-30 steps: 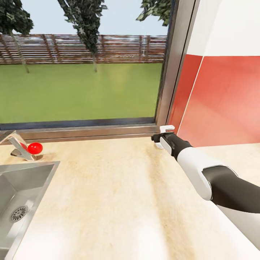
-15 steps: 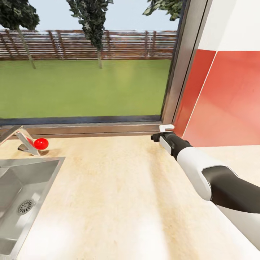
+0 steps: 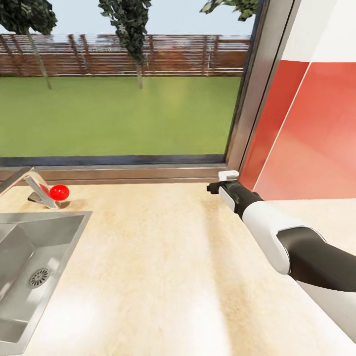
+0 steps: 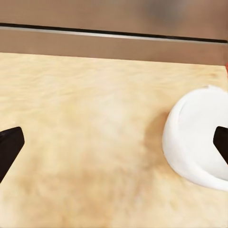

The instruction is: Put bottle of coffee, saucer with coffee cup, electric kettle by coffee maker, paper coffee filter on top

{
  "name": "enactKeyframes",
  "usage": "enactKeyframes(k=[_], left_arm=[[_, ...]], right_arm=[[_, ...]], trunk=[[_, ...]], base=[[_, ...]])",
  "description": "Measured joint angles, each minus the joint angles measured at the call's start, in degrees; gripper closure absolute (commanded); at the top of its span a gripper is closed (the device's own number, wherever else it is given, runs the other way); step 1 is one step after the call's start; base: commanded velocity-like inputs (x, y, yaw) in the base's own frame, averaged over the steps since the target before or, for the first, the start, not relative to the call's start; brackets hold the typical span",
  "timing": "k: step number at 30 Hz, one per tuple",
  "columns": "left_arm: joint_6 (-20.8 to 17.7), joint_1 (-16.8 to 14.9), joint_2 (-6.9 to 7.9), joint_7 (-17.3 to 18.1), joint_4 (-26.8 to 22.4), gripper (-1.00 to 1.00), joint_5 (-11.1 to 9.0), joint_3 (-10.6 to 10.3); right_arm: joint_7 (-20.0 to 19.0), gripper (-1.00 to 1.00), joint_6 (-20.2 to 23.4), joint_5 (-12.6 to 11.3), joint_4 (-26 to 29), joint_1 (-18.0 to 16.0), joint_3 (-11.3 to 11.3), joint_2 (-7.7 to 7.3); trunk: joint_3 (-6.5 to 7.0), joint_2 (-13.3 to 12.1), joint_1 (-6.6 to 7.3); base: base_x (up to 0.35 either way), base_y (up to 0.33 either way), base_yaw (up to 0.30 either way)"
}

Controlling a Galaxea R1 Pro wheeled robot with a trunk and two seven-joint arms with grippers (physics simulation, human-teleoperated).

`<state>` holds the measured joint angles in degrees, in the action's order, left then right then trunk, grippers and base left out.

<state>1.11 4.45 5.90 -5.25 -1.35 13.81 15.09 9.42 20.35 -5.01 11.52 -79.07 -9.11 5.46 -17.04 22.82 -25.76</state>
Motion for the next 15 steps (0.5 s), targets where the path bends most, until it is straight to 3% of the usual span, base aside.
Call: enactKeyframes(k=[6, 15], left_arm=[[0.0, 0.0, 0.01, 0.0, 0.0, -1.0, 0.0, 0.0], [0.0, 0.0, 0.0, 0.0, 0.0, -1.0, 0.0, 0.0]], right_arm=[[0.0, -1.0, 0.0, 0.0, 0.0, 0.0, 0.0, 0.03], [0.1, -1.0, 0.0, 0.0, 0.0, 0.0, -0.1, 0.09]], trunk=[[-0.46, 0.0, 0.0], [-0.52, 0.0, 0.0]], base=[[0.0, 0.0, -0.117], [0.0, 0.0, -0.008]])
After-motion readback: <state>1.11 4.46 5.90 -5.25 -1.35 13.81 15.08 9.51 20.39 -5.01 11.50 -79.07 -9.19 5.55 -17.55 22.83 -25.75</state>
